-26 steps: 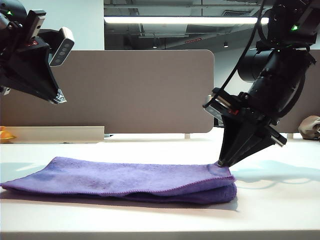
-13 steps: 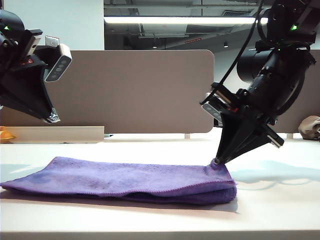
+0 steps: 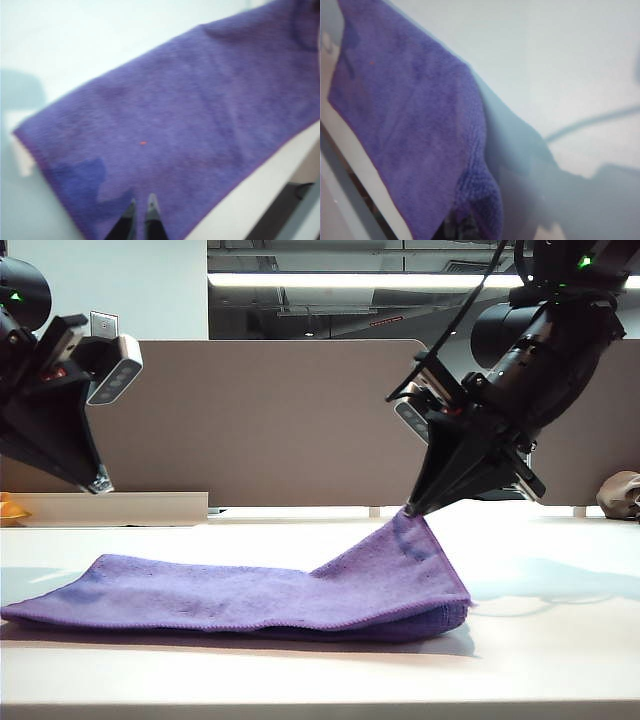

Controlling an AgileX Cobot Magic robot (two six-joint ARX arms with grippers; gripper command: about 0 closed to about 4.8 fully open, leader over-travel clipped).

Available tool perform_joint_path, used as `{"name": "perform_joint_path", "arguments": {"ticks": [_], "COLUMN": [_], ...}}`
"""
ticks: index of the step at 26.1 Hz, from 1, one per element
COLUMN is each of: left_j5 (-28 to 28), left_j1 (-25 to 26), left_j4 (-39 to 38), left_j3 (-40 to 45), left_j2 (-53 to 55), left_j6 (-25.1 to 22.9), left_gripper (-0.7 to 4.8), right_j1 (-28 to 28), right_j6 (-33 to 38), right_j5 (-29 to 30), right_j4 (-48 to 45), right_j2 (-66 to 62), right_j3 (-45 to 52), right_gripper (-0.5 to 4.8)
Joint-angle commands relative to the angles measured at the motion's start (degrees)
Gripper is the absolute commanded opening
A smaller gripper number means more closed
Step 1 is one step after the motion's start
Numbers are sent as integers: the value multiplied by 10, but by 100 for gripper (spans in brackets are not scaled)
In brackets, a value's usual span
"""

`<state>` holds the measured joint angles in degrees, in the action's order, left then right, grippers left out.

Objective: Fold the bottom of the cloth upward, then fold it vertically to form a square shape.

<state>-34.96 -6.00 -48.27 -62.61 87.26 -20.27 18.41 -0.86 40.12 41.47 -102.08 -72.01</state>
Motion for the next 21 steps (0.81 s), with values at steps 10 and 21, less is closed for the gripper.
{"name": "perform_joint_path", "arguments": {"ticks": [10, 21], "left_j5": [27, -19], "left_j1": [1, 1], "left_j4": [18, 15], "left_j3": [0, 0], "left_j2": [30, 31], "left_j6": [13, 15], "left_gripper": [27, 27], "right_j1": [67, 79], "right_j6": [87, 130], "right_j5": [23, 22], "right_j4": [-110, -168], "right_j2": [2, 2], "right_j3": [-4, -45], "right_gripper": [-5, -5]}}
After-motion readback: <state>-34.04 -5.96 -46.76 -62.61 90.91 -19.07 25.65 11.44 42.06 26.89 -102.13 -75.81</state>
